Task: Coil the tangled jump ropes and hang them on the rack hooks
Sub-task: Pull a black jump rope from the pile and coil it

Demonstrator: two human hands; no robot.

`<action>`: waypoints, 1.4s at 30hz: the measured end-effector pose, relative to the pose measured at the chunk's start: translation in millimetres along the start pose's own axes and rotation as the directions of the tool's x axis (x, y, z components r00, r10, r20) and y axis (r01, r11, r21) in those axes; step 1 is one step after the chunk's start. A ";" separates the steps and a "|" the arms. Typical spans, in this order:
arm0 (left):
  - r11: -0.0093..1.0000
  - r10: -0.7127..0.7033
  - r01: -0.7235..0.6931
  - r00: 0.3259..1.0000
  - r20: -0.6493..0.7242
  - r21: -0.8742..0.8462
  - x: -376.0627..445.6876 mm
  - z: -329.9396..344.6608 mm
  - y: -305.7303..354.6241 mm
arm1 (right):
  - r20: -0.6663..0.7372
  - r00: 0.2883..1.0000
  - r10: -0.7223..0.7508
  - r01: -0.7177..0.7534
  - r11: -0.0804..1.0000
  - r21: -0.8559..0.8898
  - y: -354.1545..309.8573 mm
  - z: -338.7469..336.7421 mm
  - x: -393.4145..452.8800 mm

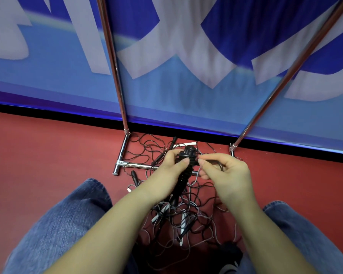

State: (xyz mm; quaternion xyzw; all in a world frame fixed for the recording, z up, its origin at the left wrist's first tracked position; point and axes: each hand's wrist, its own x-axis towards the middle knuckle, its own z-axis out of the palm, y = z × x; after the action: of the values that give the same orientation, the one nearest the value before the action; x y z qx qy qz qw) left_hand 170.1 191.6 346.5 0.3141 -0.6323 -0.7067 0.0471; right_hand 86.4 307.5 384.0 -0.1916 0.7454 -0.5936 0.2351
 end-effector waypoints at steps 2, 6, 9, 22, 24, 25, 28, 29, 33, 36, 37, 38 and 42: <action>0.996 0.080 -0.080 0.997 0.012 0.047 -9.2 -1.7 1.6 | 0.003 1.000 -0.016 0.016 1.000 0.009 -1.3 -0.6 -2.1; 0.993 0.113 -0.114 0.993 -0.037 -0.014 -6.5 -3.7 8.6 | 0.014 0.999 -0.038 0.038 0.999 0.006 -4.3 -1.0 -6.1; 0.992 0.119 -0.121 0.992 -0.051 -0.031 -8.9 -4.2 8.2 | 0.038 0.999 0.007 -0.009 0.999 0.036 -3.8 0.7 -7.5; 0.982 0.190 -0.189 0.975 -0.112 0.016 -13.6 3.7 6.9 | 0.166 0.981 0.097 -0.123 0.980 0.153 -3.8 2.9 -5.8; 0.985 0.161 -0.169 0.978 -0.129 -0.048 -10.6 2.5 9.5 | 0.247 0.963 0.107 -0.164 0.962 0.221 -4.5 0.3 -4.3; 0.987 0.125 -0.137 0.984 -0.127 -0.089 -10.0 1.5 10.1 | 0.289 0.952 0.102 -0.179 0.950 0.255 -5.4 -2.0 -3.0; 0.973 0.034 -0.047 0.998 -0.061 -0.225 -16.8 -1.1 11.0 | 0.357 0.931 0.077 -0.196 0.930 0.311 -7.2 -8.9 0.0; 0.966 0.017 -0.024 0.999 -0.029 -0.259 -15.5 0.1 16.5 | 0.348 0.934 0.084 -0.204 0.924 0.323 -8.8 -9.3 0.2; 0.989 0.015 -0.003 0.997 0.077 -0.150 -6.6 -4.3 9.5 | 0.201 0.978 0.055 -0.102 0.967 0.231 -7.8 -4.2 2.0; 0.972 -0.046 0.061 0.997 0.069 -0.227 4.4 1.9 8.7 | 0.072 0.991 -0.110 0.113 0.993 -0.045 -0.7 -0.2 1.1; 0.953 -0.068 0.081 0.996 0.052 -0.294 6.2 4.8 8.4 | 0.045 0.985 -0.166 0.170 0.978 -0.119 1.2 0.7 0.3; 0.940 -0.054 0.069 0.997 0.054 -0.333 3.4 4.7 3.4 | 0.029 0.975 -0.220 0.222 0.959 -0.175 2.6 1.2 -0.5; 0.968 0.038 -0.056 0.996 -0.076 -0.245 11.0 6.7 -1.8 | -0.010 0.946 -0.323 0.309 0.915 -0.260 3.0 1.1 -1.1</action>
State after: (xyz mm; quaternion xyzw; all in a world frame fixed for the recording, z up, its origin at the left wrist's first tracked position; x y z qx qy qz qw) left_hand 158.6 192.6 340.6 0.3156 -0.5445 -0.7670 0.1249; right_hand 87.9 307.9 381.0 -0.3225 0.7805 -0.5279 0.0898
